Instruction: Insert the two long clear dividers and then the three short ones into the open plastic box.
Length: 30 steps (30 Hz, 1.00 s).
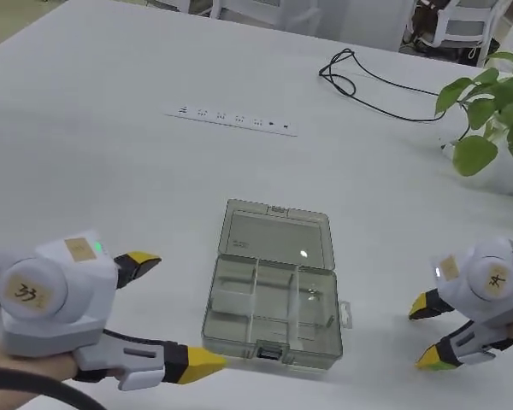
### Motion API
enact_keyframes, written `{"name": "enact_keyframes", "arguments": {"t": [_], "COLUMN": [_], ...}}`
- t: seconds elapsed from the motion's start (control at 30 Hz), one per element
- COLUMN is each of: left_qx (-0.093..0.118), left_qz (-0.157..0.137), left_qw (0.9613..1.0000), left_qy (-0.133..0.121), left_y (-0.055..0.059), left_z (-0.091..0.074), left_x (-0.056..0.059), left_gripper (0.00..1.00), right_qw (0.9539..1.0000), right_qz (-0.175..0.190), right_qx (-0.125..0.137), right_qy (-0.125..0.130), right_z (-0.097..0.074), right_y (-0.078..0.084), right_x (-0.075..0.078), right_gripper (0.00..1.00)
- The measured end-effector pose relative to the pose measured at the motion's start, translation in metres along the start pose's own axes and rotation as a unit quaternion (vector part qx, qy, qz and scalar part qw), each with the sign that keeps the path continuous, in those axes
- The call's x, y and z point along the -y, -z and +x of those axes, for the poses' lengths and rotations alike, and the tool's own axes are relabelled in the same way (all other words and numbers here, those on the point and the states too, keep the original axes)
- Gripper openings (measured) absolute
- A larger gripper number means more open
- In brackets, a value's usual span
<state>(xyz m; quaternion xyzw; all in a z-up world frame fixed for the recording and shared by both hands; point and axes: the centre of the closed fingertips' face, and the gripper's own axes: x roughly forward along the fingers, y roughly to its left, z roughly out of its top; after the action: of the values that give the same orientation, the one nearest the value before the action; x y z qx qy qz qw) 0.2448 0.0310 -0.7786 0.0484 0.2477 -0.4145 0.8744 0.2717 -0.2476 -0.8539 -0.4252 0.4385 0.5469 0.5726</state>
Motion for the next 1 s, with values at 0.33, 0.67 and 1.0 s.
{"name": "enact_keyframes", "arguments": {"t": [0.33,0.67,1.0], "left_qx": [0.000,0.003,0.011], "left_qz": [0.003,-0.003,-0.017], "left_qw": [1.0000,0.9999,0.9994], "left_qy": [0.001,-0.013,-0.027], "left_y": [-0.002,-0.003,-0.009], "left_z": [0.003,0.003,0.002], "left_x": [-0.003,-0.007,-0.008], "left_gripper": [0.97,0.96,0.90], "right_qw": [1.0000,0.9998,0.9988], "right_qz": [-0.002,0.004,0.018], "right_qx": [-0.004,0.005,0.023], "right_qy": [0.003,0.020,0.039], "right_z": [-0.001,-0.002,-0.011], "right_y": [-0.002,-0.003,-0.012], "right_x": [0.001,0.001,0.000], "right_gripper": [0.35,0.33,0.33]}}
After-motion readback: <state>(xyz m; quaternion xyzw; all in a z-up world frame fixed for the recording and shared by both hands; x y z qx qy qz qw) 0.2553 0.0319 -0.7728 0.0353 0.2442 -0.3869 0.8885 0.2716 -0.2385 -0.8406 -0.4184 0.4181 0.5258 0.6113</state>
